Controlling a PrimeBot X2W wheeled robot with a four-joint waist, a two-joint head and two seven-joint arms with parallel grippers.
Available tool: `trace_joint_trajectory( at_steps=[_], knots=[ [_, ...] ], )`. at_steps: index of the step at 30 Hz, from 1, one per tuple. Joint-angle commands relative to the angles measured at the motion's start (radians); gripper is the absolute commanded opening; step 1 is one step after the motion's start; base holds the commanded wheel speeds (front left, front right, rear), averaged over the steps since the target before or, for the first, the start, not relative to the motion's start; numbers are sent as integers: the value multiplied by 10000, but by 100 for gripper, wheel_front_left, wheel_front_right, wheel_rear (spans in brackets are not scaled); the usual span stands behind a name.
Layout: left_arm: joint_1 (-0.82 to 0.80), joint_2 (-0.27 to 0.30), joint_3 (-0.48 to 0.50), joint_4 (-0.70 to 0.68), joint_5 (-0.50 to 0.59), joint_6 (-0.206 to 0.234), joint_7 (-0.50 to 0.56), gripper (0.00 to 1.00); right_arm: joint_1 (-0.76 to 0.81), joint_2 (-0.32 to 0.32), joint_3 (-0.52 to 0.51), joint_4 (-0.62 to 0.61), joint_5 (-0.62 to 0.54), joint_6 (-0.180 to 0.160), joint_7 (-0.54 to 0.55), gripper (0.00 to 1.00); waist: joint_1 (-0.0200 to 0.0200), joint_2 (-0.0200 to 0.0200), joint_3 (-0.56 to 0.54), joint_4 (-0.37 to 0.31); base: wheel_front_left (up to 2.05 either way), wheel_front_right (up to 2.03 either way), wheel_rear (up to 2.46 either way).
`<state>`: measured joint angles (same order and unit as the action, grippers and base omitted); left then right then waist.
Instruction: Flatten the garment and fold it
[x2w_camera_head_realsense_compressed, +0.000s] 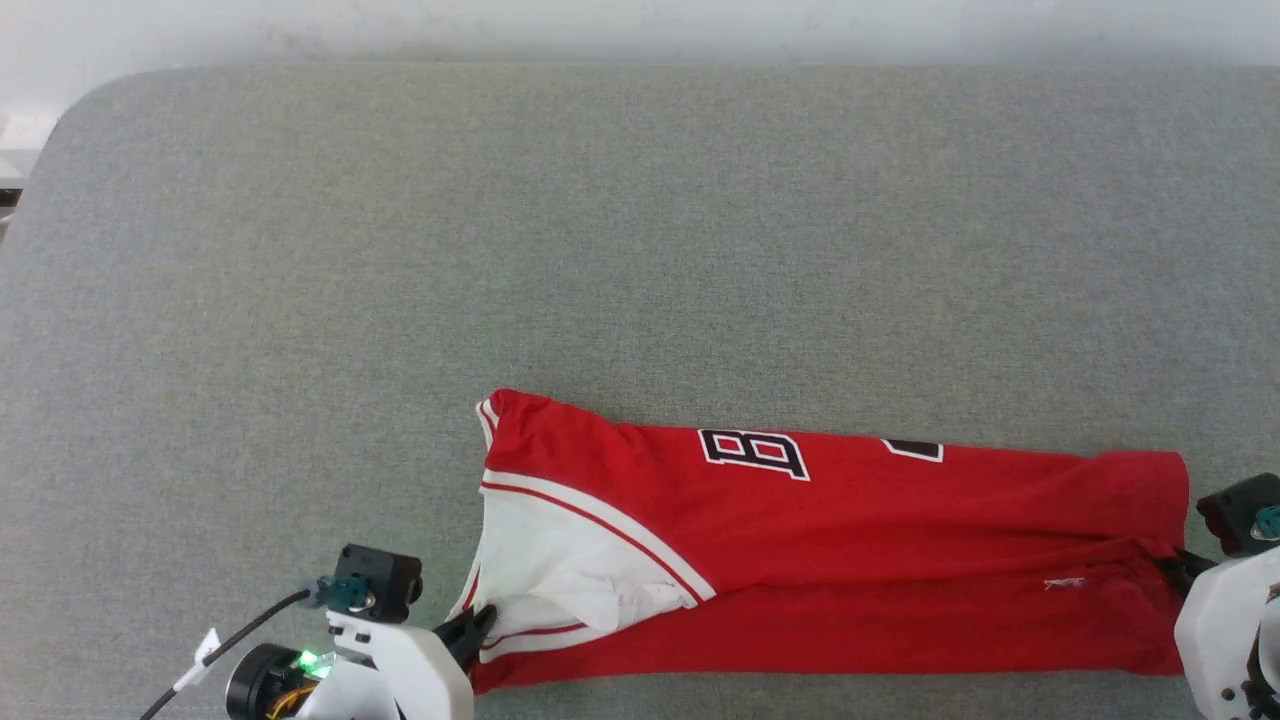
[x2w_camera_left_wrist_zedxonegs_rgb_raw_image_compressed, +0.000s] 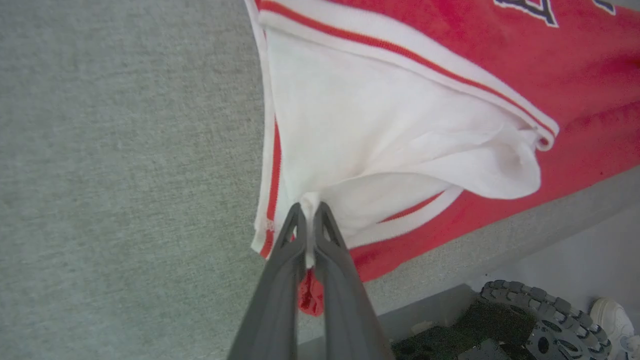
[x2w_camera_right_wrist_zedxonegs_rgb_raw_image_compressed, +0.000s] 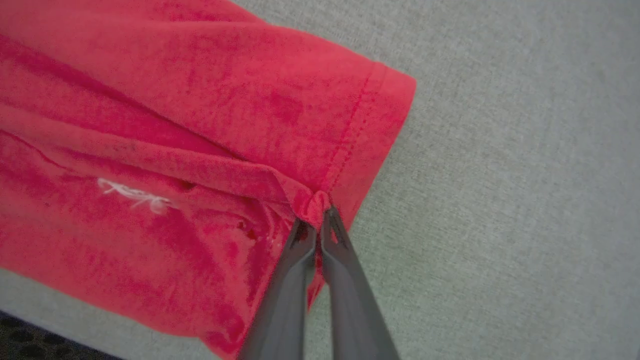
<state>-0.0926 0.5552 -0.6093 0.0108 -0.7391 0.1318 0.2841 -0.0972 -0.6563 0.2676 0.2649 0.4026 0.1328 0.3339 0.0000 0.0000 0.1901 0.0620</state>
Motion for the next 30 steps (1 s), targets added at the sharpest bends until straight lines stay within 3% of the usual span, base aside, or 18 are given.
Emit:
trace_joint_trajectory(
  at_steps=[1, 2, 3, 4, 14, 19, 26, 30],
  knots=[
    [-189, -54, -39, 169, 18, -91, -88, 0, 66, -54, 60, -2, -84, -21, 48, 0, 0, 0, 17, -20, 0, 0, 0],
    [-230, -85, -77, 321, 35, -145, -114, 12, 45, -76, 111, 17, -120, -21, 46, 45, 0, 0, -6, -27, 0, 0, 0],
    [-264, -129, -95, 455, 43, -183, -172, 94, 40, -95, 199, 23, -103, -21, 52, 100, 0, 0, -44, -26, 0, 0, 0],
    [-302, -188, -76, 574, 47, -200, -286, 100, 33, -99, 238, 16, -39, -21, 19, 100, 0, 0, -82, -22, 0, 0, 0],
    [-229, -794, 504, 1147, -204, -302, -2042, 100, 145, -299, -205, -1107, 1002, -21, 599, 100, 0, 0, -993, -66, 0, 0, 0],
    [-186, -1190, 942, 1254, -163, -288, -3513, 100, 449, -175, -1199, -2090, 1193, -21, 1235, 100, 0, 0, -1290, -73, 0, 0, 0],
    [-49, -1916, 1805, 1158, 141, -222, -5350, 100, 1109, 1709, -3091, -2563, 663, -21, 1865, 100, 0, 0, -1331, -3, 0, 0, 0],
    [17, -2570, 3256, 375, 1232, -326, -5450, 100, 1312, 3020, -4191, -2388, -55, -21, 1881, 100, 0, 0, -1155, 147, 0, 0, 0]
  ],
)
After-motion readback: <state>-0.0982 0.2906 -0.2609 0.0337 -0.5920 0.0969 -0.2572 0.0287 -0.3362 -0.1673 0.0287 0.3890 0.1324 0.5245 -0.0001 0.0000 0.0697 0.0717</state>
